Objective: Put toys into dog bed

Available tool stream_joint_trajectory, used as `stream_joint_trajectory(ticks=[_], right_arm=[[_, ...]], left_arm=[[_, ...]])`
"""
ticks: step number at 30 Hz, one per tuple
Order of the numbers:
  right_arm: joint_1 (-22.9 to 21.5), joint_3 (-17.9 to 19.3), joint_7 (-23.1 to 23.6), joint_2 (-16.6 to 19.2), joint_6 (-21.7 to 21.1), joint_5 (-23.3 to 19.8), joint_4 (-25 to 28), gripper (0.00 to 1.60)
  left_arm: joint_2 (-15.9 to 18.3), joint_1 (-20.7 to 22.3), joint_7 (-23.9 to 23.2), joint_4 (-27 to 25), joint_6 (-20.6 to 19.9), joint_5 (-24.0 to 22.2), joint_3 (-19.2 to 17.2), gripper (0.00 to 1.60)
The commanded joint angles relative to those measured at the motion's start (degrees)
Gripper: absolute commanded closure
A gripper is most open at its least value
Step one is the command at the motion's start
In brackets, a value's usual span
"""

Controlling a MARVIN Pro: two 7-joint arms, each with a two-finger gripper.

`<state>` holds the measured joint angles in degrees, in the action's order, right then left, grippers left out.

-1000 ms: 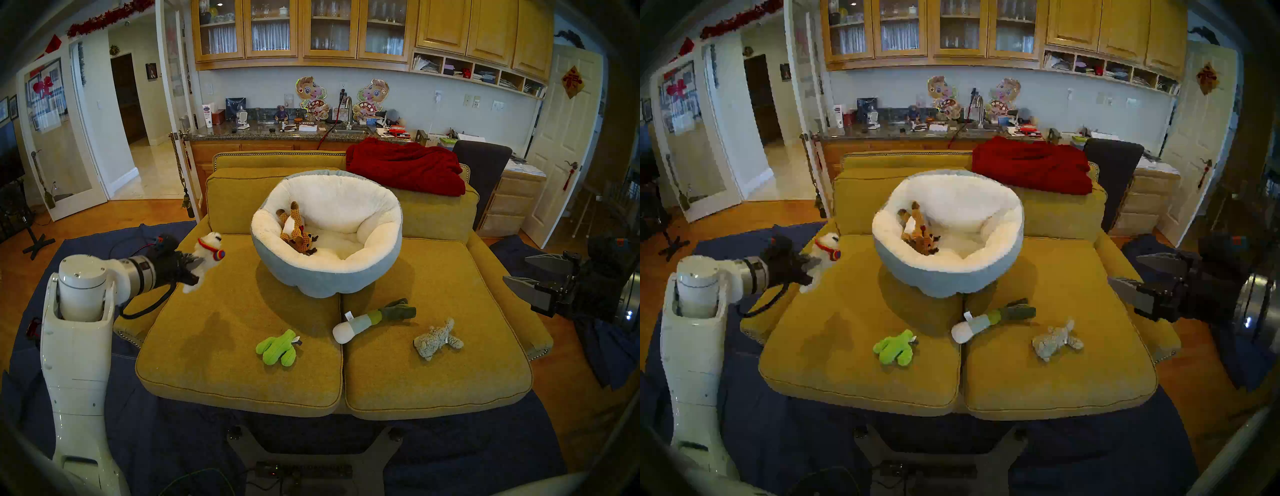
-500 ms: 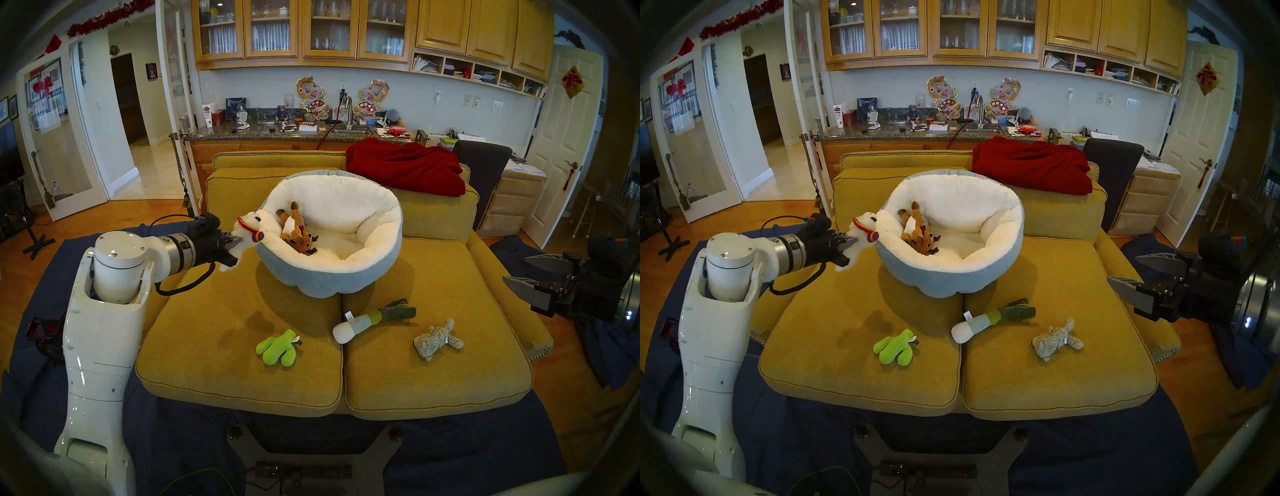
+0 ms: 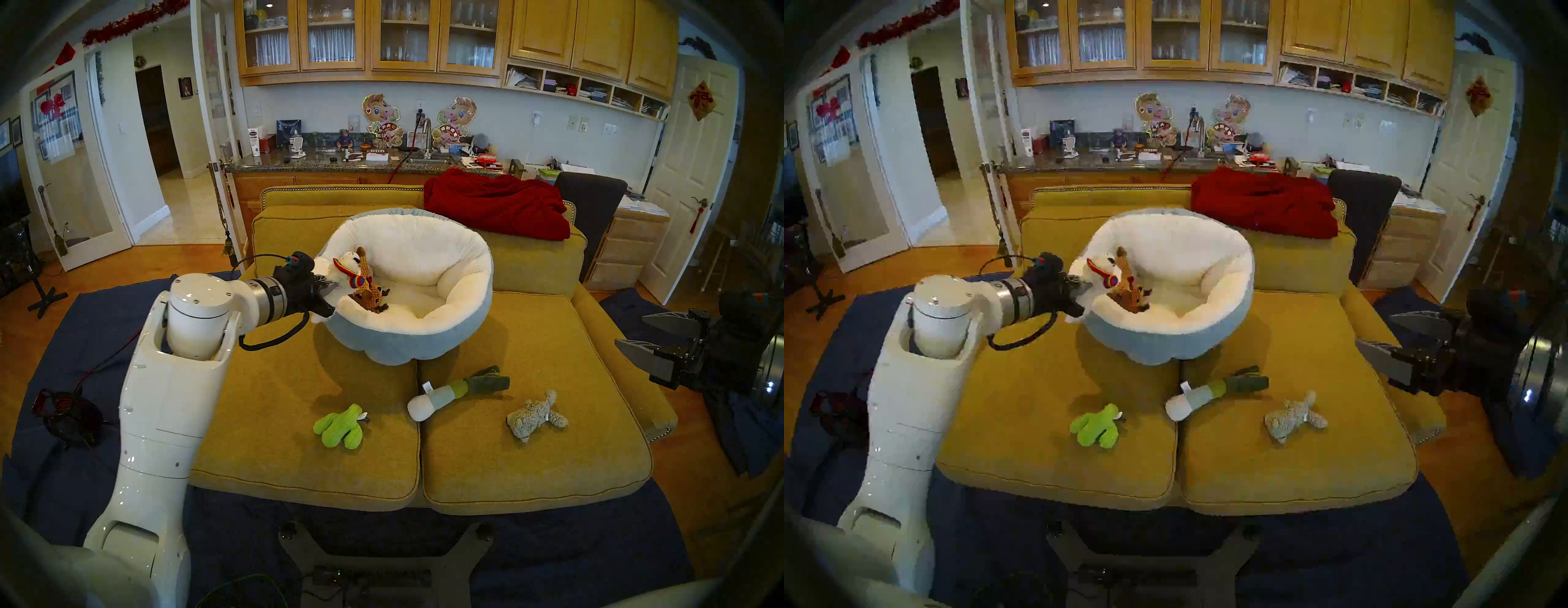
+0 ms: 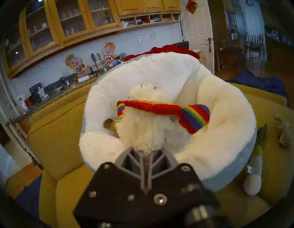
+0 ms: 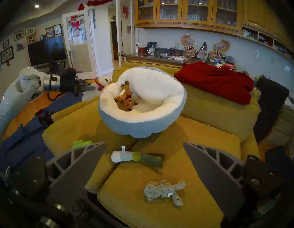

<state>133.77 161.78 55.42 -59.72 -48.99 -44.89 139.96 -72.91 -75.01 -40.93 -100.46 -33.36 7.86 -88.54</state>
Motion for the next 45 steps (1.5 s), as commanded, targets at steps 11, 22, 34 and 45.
stream_joint_trajectory(ticks=[11, 22, 34, 45], right_arm=[[-0.2, 0.3, -0.1, 0.1, 0.1, 0.1, 0.0, 0.0], [-0.2, 0.3, -0.1, 0.1, 0.1, 0.1, 0.0, 0.0], [-0.2, 0.3, -0.1, 0.1, 0.1, 0.1, 0.0, 0.0], [-0.2, 0.3, -0.1, 0.1, 0.1, 0.1, 0.0, 0.0]], left_arm=[[-6.2, 10.1, 5.4, 6.1, 0.7, 0.3, 1.8, 1.6], [-8.5, 13.9, 7.9, 10.5, 0.7, 0.5, 2.0, 1.6], [-10.4, 18.2, 10.2, 16.3, 1.0, 1.1, 2.1, 1.6], [-12.3, 22.7, 11.5, 22.5, 1.0, 2.5, 3.0, 1.6]])
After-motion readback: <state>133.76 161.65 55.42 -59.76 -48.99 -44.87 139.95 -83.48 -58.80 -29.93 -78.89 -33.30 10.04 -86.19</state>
